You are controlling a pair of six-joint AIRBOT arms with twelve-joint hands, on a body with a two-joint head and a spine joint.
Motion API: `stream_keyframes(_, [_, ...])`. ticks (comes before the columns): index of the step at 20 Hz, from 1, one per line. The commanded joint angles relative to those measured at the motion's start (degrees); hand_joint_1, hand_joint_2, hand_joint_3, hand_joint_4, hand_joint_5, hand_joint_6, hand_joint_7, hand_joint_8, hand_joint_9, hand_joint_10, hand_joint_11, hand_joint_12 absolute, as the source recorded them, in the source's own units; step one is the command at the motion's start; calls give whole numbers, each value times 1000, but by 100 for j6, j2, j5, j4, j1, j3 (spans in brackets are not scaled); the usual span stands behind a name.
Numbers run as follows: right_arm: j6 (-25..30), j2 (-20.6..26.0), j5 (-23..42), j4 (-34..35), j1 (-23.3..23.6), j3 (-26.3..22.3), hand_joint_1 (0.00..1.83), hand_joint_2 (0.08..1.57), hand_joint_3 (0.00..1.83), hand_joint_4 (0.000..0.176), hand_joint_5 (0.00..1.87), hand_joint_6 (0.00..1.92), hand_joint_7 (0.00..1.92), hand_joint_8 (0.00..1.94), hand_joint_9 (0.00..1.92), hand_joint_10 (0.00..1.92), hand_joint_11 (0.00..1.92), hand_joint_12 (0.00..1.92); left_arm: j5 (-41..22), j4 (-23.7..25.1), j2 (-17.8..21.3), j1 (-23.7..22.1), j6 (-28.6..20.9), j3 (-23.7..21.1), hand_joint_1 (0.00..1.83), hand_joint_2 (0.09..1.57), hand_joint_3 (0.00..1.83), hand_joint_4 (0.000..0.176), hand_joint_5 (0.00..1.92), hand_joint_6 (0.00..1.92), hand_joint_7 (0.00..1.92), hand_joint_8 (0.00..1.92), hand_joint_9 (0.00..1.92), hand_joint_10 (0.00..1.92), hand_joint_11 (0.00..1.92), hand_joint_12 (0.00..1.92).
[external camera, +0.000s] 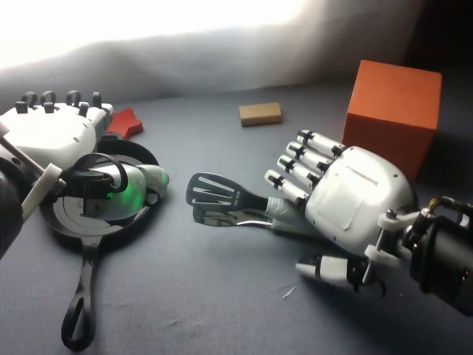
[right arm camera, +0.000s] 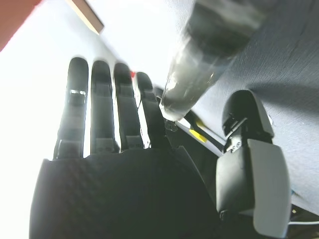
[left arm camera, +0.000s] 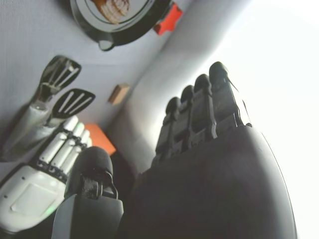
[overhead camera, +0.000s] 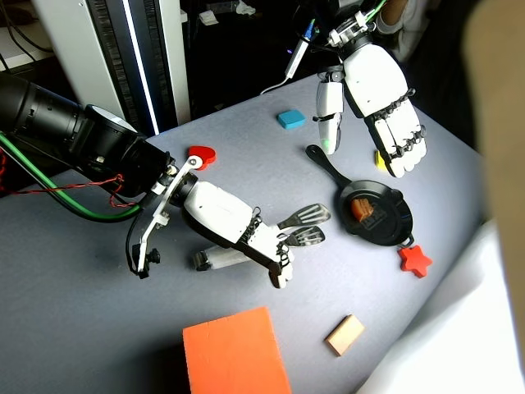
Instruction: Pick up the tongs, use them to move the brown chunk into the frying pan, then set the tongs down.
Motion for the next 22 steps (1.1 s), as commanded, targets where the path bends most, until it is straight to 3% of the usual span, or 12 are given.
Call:
stream_keyframes(1, [-55,73,-432,-328,-9,-76,191,1037,0,0,76,1,123,0,105,0,0,318,-206,501,46,-76,-3,-24,0,1274,0,0,0,0,0,0,0,0,0,87])
stream_keyframes(3, [-79,198,-416,-271,-8,-289,171,1035,0,0,61,0,109,1,100,0,0,257,-262,456,68,-112,-4,-78,0,1281,1,0,0,0,0,0,0,0,0,74])
stream_keyframes(8, [-336,572,-361,378,194,-751,127,1029,0,0,105,9,136,3,131,7,0,403,-1111,502,68,-220,74,-367,0,1280,0,0,0,0,0,0,0,0,0,59])
stream_keyframes(11, [-538,993,-5,1469,591,-1011,82,1028,0,0,138,12,176,8,154,10,0,486,-914,759,56,-174,91,-462,0,1283,2,0,0,0,0,0,0,0,0,82])
stream_keyframes(16, [-402,1994,1582,1648,1195,-1562,41,1082,5,0,441,43,590,24,565,67,0,1238,-809,953,57,-99,115,-640,0,1289,3,0,0,0,0,0,0,0,2,25])
stream_keyframes(18, [-161,2330,2215,1650,1427,-1696,23,1129,3,0,695,100,852,56,793,201,129,1433,-819,988,58,-73,115,-718,25,1294,0,0,35,4,68,2,42,6,0,243])
stream_keyframes(20, [48,2645,2708,1650,1575,-1771,70,1156,2,0,997,190,1162,139,890,806,450,1600,-834,1028,54,-53,115,-784,97,1288,0,0,262,31,335,18,276,36,0,670])
stream_keyframes(21, [275,2849,2882,1650,1671,-1802,90,1169,3,0,1073,232,1220,207,844,1050,476,1683,-834,1044,46,-39,113,-811,127,1283,0,0,353,46,421,27,357,50,0,861])
stream_keyframes(22, [490,3004,3046,1650,1749,-1813,139,1201,2,0,1103,354,1240,369,894,1165,512,1723,-834,1050,33,-11,90,-822,180,1288,0,0,510,99,589,77,506,114,0,1224])
